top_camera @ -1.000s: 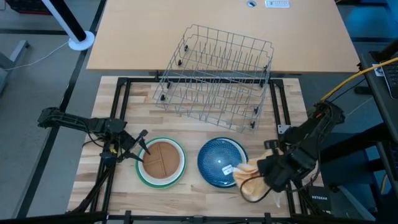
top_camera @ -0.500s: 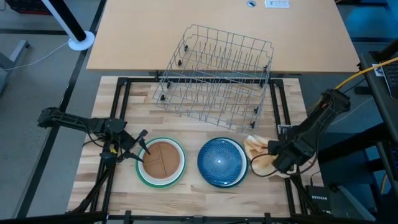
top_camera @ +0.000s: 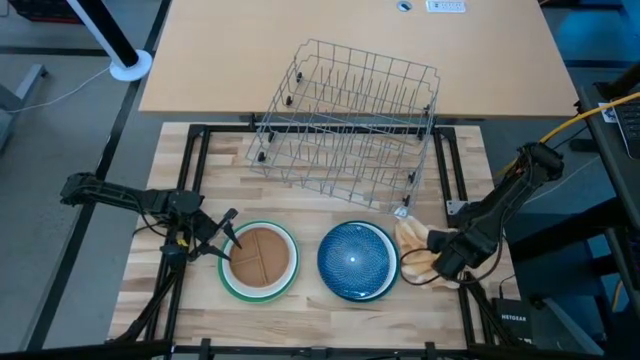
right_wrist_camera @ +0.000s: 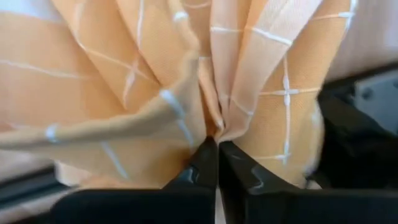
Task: Sort dishes
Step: Remove the towel from the blue plate
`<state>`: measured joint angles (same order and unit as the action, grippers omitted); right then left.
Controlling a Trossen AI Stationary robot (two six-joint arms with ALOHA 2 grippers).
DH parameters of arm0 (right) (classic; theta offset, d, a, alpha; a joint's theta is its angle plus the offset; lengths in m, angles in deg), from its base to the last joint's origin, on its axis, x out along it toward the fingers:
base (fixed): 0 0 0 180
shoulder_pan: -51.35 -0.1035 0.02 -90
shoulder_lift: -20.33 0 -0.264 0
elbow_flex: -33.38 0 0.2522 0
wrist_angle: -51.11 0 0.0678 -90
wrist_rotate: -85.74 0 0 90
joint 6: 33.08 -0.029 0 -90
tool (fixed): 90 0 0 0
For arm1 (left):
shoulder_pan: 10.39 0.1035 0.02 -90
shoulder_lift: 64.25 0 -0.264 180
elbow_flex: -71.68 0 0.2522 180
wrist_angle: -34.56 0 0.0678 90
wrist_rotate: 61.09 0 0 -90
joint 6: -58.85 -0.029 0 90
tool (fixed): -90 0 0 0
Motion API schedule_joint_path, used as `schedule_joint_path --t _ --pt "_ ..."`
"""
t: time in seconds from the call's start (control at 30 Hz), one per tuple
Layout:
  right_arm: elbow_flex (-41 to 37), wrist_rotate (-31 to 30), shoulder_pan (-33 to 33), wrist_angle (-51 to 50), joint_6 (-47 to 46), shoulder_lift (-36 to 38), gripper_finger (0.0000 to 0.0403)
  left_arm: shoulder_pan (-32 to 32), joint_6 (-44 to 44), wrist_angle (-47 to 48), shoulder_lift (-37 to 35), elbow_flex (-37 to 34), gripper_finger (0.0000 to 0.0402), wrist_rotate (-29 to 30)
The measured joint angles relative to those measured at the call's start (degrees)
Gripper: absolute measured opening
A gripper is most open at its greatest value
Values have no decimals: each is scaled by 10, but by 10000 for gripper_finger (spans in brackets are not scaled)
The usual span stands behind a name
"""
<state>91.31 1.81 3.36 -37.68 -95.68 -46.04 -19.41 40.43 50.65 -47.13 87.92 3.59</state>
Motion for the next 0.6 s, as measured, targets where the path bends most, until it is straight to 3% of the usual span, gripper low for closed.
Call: schedule_joint_path --t 0.37,0.6 --pt "0 12 0 -6 -15 0 106 0 0 0 0 0 193 0" --pt "2 127 0 -17 -53 0 177 0 0 0 0 0 193 0"
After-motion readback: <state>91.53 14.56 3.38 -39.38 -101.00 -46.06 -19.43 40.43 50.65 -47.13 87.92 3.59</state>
